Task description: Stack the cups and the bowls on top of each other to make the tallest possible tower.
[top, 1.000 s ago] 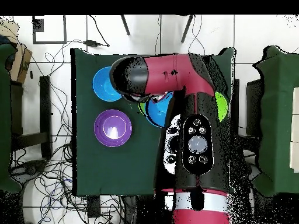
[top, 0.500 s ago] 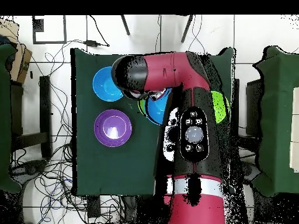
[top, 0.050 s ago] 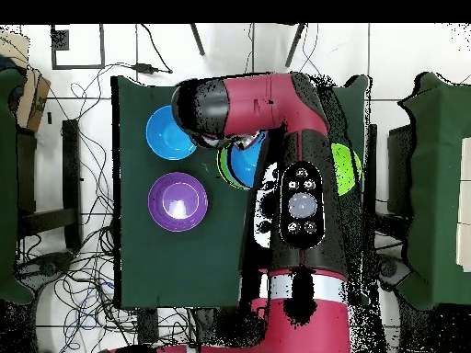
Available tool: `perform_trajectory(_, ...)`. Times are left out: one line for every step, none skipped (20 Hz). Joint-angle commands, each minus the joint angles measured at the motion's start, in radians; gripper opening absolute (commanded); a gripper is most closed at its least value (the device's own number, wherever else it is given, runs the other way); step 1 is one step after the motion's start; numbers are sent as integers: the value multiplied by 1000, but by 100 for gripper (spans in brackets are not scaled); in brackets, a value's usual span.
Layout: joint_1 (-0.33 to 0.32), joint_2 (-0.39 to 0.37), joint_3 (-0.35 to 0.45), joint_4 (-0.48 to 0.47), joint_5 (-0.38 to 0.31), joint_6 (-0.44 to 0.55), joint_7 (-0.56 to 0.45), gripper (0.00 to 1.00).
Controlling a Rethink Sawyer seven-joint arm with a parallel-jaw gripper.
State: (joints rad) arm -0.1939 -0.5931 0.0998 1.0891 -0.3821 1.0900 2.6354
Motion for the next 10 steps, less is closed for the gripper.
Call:
perform_trajectory(13,-7,60,-34,-27,124,-225,0)
perform_trajectory(14,-10,59,-33,-25,128,-225,0)
perform_trajectory(15,-9,59,-39,-25,137,-225,0)
perform_trajectory(15,-8,59,-41,-23,144,-224,0)
perform_trajectory(16,-7,60,-44,-20,151,-223,0)
perform_trajectory(16,-6,60,-47,-19,159,-223,0)
perform_trajectory(17,-7,60,-45,-17,161,-219,0)
perform_trajectory(17,-8,60,-44,-16,164,-216,0)
perform_trajectory(17,-9,59,-39,-12,166,-211,0)
perform_trajectory(17,-12,59,-34,-11,164,-209,0)
